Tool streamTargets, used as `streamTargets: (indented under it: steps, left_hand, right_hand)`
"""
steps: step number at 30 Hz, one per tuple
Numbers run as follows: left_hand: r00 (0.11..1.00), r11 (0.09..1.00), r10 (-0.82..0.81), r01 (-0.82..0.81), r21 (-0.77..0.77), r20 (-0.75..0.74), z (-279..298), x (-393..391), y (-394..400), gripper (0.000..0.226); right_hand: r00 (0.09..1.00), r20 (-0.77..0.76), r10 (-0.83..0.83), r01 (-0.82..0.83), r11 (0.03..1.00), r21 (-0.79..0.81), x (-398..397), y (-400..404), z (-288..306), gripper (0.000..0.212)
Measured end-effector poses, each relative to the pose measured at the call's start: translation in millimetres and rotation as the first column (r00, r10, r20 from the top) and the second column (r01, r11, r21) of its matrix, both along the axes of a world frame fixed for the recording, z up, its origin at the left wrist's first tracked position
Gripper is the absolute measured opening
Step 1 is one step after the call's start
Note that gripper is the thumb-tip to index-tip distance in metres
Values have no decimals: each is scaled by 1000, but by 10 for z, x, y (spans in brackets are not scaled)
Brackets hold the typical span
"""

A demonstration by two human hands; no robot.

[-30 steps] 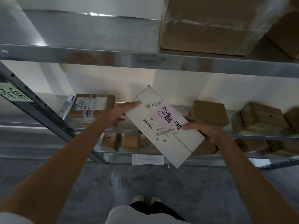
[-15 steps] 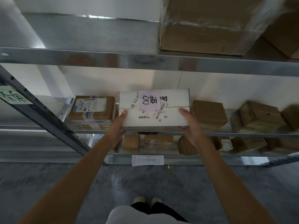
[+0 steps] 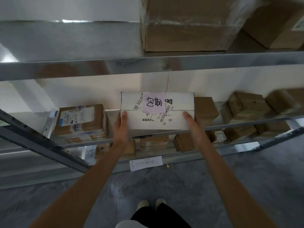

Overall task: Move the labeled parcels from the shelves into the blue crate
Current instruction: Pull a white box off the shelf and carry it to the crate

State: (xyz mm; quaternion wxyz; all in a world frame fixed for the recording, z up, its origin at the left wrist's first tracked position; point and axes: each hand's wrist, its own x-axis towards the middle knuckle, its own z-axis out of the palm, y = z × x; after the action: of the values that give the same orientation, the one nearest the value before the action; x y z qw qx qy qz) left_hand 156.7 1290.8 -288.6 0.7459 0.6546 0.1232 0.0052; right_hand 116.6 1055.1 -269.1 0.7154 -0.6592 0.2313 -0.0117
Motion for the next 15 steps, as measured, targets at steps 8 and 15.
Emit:
streamTargets:
  steps: [8, 15]
  left_hand:
    - [970, 980, -188, 174, 96, 156, 72, -194, -1016, 34]
    - [880, 888, -451, 427, 171, 148, 68, -499, -2268, 37]
  right_hand:
    - [894, 127, -430, 437, 898, -37, -729, -634, -63, 39]
    - [760, 134, -636, 644, 764, -29, -1545, -1576, -189, 32]
